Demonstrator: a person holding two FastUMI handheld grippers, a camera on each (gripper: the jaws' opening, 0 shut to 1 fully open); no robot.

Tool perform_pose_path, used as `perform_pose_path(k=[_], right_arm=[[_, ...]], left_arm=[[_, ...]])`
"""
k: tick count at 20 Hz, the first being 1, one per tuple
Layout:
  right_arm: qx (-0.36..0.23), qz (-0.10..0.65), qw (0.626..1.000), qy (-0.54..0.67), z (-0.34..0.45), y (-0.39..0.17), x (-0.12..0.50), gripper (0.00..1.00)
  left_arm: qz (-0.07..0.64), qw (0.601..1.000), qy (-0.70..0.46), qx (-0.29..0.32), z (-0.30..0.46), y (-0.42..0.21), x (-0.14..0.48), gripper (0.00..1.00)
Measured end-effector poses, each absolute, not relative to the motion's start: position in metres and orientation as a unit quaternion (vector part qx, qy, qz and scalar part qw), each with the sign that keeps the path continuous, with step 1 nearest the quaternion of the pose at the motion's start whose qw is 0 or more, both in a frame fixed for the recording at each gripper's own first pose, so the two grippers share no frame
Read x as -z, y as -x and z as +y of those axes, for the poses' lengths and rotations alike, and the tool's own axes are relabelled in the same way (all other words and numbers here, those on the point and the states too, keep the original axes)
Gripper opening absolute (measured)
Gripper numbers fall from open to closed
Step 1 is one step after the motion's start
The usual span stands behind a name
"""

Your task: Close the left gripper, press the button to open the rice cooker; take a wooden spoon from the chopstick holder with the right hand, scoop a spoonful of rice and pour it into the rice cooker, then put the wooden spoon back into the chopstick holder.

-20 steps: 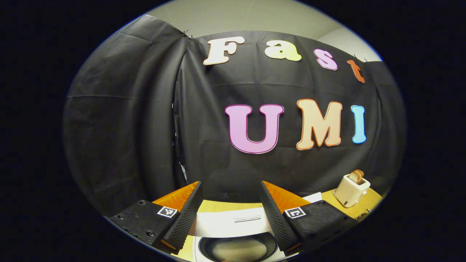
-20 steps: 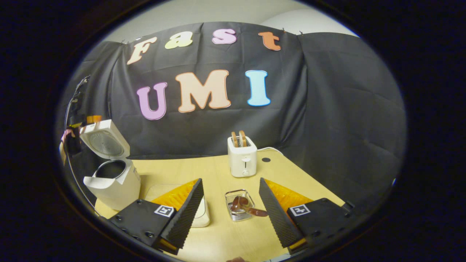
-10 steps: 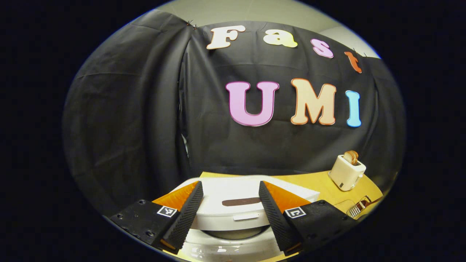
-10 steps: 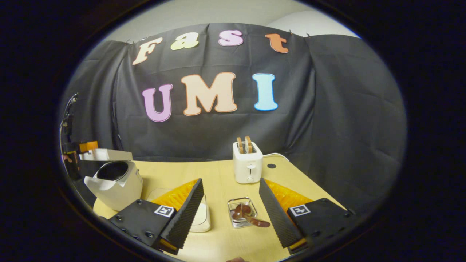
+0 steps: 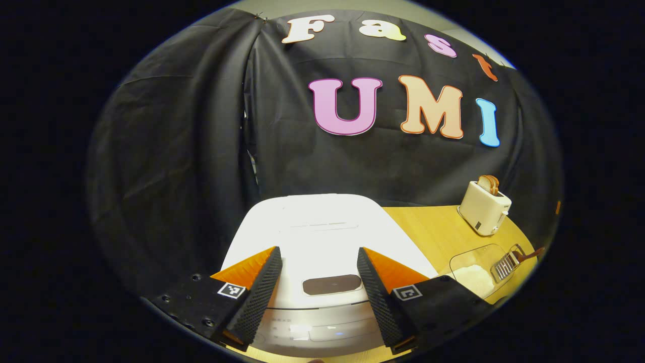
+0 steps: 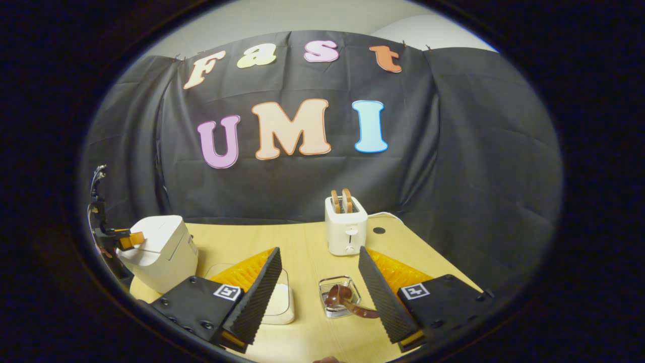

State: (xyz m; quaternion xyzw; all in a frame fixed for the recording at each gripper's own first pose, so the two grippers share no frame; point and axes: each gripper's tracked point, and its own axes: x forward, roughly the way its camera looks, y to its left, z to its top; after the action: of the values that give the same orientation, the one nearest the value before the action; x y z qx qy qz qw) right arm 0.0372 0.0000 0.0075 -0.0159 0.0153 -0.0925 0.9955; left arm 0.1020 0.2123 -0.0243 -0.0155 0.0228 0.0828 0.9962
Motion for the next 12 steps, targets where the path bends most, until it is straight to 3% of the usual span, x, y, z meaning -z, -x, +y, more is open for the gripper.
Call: perform_pose_path(k=[4, 10, 12], right_arm=[[0.093, 0.018, 0.995, 0.011, 0.001, -0.034, -0.006, 0.97], [0.092, 0.004, 0.996, 0.005, -0.001, -0.027, -0.019, 0.96], [0.094, 0.006, 0.996, 0.002, -0.002, -0.026, -0.024, 0.99]], left_arm=[[-0.009, 0.996, 0.019, -0.090, 0.214, -0.102, 0.020, 0.89], [0.014, 0.996, 0.011, -0.086, 0.211, -0.104, 0.019, 0.88], [0.001, 0.997, 0.011, -0.078, 0.203, -0.099, 0.005, 0.82]])
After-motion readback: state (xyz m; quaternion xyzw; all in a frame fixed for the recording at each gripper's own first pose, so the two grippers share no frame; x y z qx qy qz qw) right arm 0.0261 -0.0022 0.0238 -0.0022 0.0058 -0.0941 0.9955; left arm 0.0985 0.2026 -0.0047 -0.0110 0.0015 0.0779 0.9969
